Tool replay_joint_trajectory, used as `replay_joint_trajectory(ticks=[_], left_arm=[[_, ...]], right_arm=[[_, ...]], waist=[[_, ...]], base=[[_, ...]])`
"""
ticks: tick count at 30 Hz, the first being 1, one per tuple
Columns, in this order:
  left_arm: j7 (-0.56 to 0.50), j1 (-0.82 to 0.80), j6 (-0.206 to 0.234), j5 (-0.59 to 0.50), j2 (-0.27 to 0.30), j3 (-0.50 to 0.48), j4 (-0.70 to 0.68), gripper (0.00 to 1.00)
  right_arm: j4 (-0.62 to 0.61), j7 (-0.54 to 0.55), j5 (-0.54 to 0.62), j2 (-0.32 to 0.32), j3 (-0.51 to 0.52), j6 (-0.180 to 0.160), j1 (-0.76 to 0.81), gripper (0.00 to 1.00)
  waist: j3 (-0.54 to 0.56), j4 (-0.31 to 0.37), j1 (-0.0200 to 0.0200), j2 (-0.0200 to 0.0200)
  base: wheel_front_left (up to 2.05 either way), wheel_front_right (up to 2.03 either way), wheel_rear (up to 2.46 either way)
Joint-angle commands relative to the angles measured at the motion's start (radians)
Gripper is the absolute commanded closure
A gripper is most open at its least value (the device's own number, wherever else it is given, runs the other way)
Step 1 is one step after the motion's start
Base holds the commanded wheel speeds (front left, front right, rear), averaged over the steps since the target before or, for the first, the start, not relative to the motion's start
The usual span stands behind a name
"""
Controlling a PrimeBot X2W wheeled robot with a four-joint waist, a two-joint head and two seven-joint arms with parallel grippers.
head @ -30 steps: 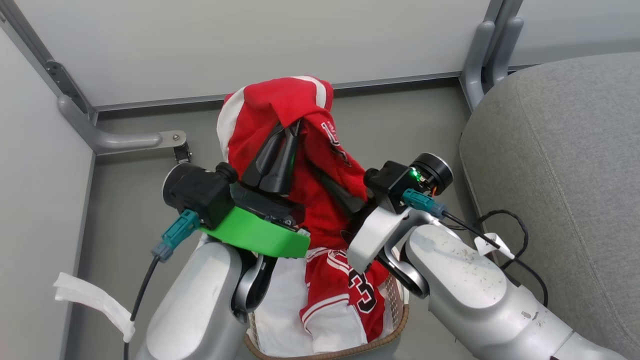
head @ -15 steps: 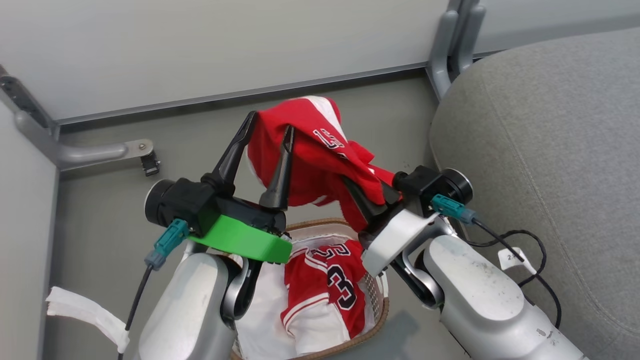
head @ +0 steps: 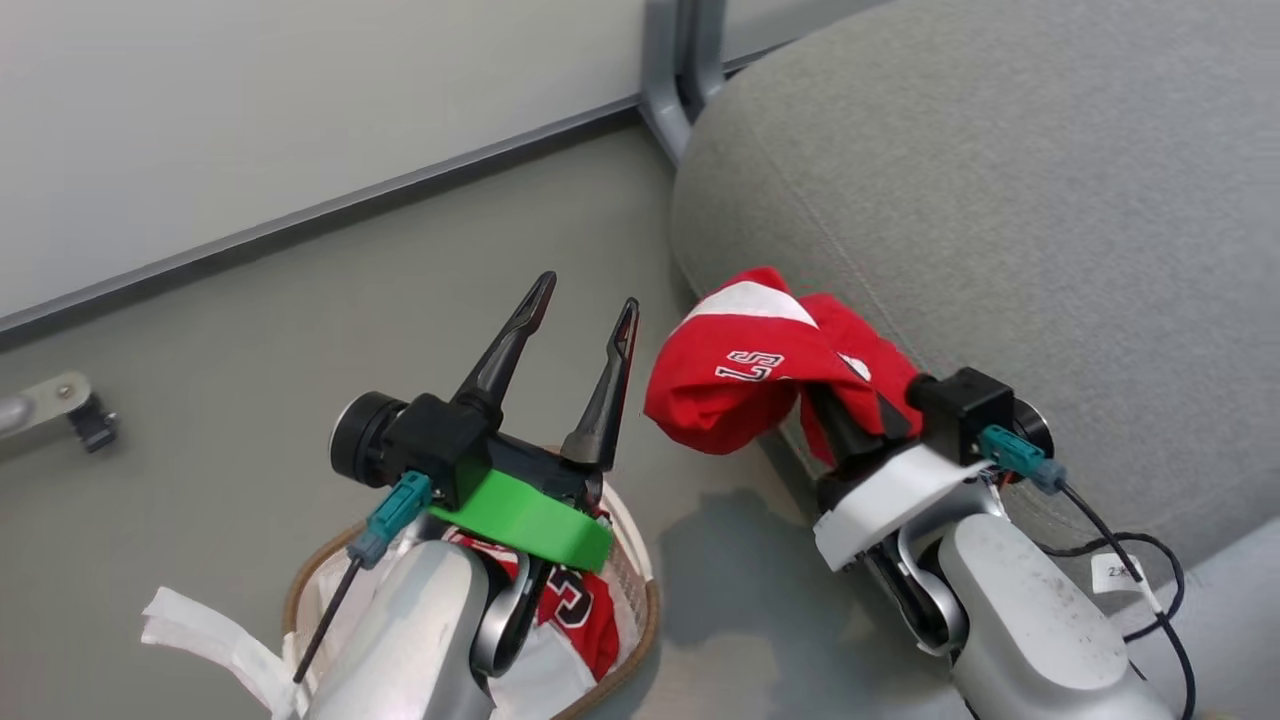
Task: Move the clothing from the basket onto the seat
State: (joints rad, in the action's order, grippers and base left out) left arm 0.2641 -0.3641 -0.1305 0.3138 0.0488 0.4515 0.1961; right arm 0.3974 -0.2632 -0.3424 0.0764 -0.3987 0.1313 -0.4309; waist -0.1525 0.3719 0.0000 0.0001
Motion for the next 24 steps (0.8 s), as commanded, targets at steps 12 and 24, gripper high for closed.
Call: replay_joint_trajectory(ticks=[12,24], left_arm=[[0.001,-0.027,0.000,0.042,0.006,0.127,0.048,0.00],[0.001,-0.006,0.000,0.016,0.067,0.109,0.053,0.00]], right_arm=[[-0.070,-0.002,0.045,0.015,0.217,-0.001,0.173,1.00],[0.040,-0.002,0.104,0.128,0.283,-0.001,-0.100,1.00]], waist=[[-0.068,0.172,0.0000,-0.0001],[-0.196,0.158,0.0000,-0.0001]], base=[[0.00,0.00,0.00],[0.00,0.00,0.00]])
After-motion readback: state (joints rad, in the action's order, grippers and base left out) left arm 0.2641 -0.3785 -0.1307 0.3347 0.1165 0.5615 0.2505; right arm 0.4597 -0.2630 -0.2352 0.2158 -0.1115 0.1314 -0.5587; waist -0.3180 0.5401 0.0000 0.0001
